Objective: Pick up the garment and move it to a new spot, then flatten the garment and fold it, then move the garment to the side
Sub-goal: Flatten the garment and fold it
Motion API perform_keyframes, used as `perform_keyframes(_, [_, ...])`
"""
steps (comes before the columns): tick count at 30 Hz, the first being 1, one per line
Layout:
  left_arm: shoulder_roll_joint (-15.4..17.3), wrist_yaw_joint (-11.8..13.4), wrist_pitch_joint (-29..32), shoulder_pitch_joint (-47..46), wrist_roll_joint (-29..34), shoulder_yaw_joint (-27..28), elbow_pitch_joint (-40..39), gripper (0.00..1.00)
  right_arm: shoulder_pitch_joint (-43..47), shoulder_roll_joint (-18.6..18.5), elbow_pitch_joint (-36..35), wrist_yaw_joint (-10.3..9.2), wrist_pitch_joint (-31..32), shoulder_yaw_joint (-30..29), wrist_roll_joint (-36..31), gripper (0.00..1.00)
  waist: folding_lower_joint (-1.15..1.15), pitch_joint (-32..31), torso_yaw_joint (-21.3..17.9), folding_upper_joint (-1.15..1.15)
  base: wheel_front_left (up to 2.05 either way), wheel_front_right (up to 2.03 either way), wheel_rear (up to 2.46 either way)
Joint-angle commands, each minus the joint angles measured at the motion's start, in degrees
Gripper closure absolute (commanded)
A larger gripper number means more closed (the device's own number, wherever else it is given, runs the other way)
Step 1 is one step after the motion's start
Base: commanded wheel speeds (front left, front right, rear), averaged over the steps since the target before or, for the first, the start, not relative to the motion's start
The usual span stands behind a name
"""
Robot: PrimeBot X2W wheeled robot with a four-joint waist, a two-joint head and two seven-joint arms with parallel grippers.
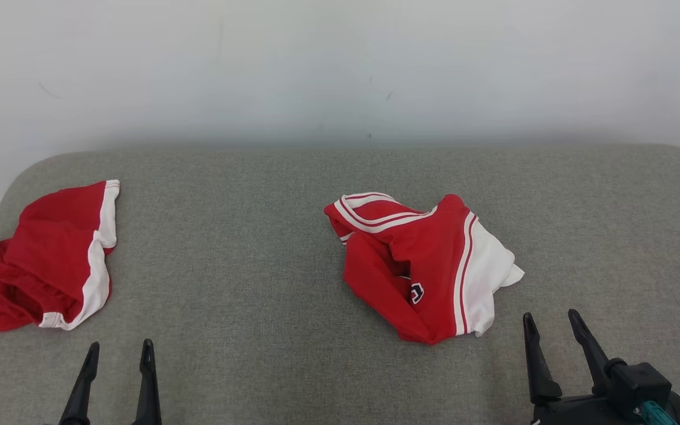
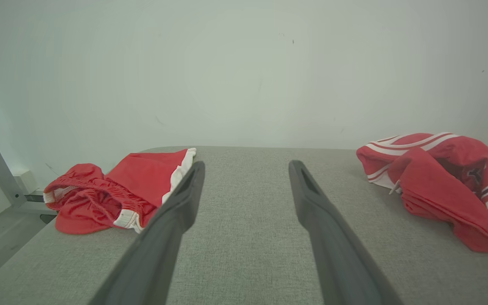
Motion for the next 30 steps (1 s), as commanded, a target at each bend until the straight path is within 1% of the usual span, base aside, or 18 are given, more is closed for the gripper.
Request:
perform_keyframes(1, [-0.2,-0.3,-0.2,-0.2,0.6,0.4,0.1,0.00,-0.2,-0.1,0.1,-0.12,-0.2,-0.2,-0.1,0.00,0.00,0.0,0.0,0.00,0.00,0.00,0.00])
perform_keyframes(13, [-0.9,-1.2,-0.2,-0.1,2.0,1.2,0.5,0.00,-0.3,-0.1,0.5,-0.12,-0.4,-0.1,0.1,0.00,0.00,-0.2,0.3,0.00,0.00,0.00,0.00])
perform_keyframes(17, [-1.0,-1.3,-0.2,-0.5,2.1,1.3,0.6,0.00,-2.0,-0.1,0.3,-0.12,0.2,0.0,-0.9,0.00,0.00,0.2,0.5,0.00,0.00,0.00,0.00])
perform_keyframes(20, [-1.2,-1.5,-0.2,-1.2,2.1,1.2,0.6,0.00,-4.8,-0.3,0.2,-0.12,0.9,-0.1,-2.4,0.00,0.00,1.0,0.8,0.00,0.00,0.00,0.00])
perform_keyframes(24, [-1.4,-1.8,-0.2,-2.2,2.1,0.9,0.8,0.00,-9.8,-1.8,1.7,-0.12,2.7,-0.3,-3.1,0.00,0.00,2.4,1.6,0.00,0.00,0.00,0.00])
perform_keyframes(30, [-1.7,-2.0,-0.2,-4.3,1.8,0.0,1.5,0.00,-18.3,-5.1,8.0,-0.12,5.9,-0.6,-2.9,0.00,0.00,5.0,3.5,0.00,0.00,0.00,0.00])
